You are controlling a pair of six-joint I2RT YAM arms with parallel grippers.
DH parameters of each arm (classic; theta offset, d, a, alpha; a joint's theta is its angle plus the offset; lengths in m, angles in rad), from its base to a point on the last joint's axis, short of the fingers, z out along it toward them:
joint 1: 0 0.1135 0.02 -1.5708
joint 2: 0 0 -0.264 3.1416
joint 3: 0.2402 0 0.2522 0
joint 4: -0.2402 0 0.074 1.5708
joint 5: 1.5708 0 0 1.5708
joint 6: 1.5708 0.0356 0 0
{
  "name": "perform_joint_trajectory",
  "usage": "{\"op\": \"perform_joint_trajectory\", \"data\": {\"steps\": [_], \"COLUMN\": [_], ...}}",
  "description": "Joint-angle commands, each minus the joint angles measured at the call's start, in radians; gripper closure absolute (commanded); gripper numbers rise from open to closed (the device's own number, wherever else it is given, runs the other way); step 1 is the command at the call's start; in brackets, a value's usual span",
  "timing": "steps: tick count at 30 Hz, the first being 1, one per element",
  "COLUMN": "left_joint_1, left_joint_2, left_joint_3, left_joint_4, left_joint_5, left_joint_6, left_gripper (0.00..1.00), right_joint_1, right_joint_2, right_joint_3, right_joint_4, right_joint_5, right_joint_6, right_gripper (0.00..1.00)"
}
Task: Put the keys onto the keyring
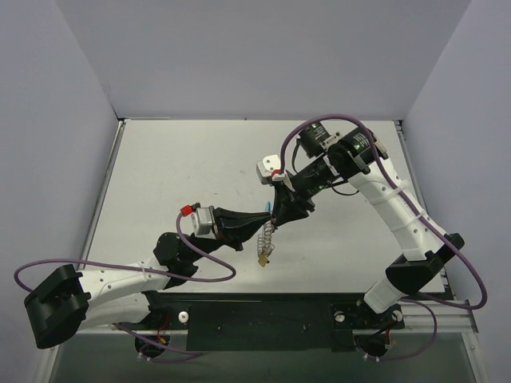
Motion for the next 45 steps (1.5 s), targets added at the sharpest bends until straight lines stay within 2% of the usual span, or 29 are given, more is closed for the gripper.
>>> {"op": "perform_joint_trajectory", "data": {"steps": [1,6,15,19,21,22,23,26,28,32,34,38,45], "left_joint_1": [-0.007,-0.007,-0.009,-0.012,-0.009,-0.010,-0.010,-0.010,-0.009,-0.010,-0.010,-0.021,-0.045], "left_joint_2": [-0.011,-0.014,-0.025,-0.036,-0.056,-0.077,-0.090,-0.183,-0.251,-0.337,-0.335,-0.272,-0.119], "left_joint_3": [0.011,0.010,0.003,-0.010,-0.012,-0.012,-0.012,-0.006,0.017,0.080,0.103,0.161,0.237], "left_joint_4": [0.287,0.289,0.286,0.254,0.195,0.136,0.106,-0.098,-0.281,-0.632,-0.711,-0.785,-0.729], "left_joint_5": [-0.017,-0.021,-0.032,-0.058,-0.080,-0.081,-0.086,-0.104,-0.119,-0.100,-0.063,-0.021,-0.064], "left_joint_6": [-0.012,-0.010,-0.005,-0.015,-0.041,-0.057,-0.064,-0.084,-0.087,-0.001,0.040,0.119,0.220], "left_gripper": [1.00,1.00,1.00,1.00,0.99,0.94,0.81,0.57,0.54,0.53,0.53,0.56,0.61], "right_joint_1": [0.006,0.007,0.006,0.007,0.006,0.007,0.006,0.012,0.015,0.023,0.027,0.043,0.049], "right_joint_2": [0.006,0.006,-0.005,-0.016,-0.021,-0.025,-0.027,-0.033,-0.037,-0.041,-0.039,-0.030,-0.019], "right_joint_3": [-0.019,-0.024,-0.027,-0.011,-0.008,-0.008,-0.011,-0.018,-0.022,-0.028,-0.027,-0.027,-0.030], "right_joint_4": [0.001,0.012,0.020,0.031,0.026,0.023,0.021,-0.025,-0.057,-0.097,-0.114,-0.137,-0.151], "right_joint_5": [0.000,0.000,0.020,0.063,0.083,0.099,0.109,0.164,0.201,0.259,0.285,0.324,0.334], "right_joint_6": [0.028,0.044,0.067,0.114,0.117,0.119,0.116,0.068,0.035,-0.005,-0.013,-0.024,-0.027], "right_gripper": [0.79,0.82,1.00,1.00,1.00,1.00,1.00,1.00,1.00,1.00,1.00,1.00,1.00]}}
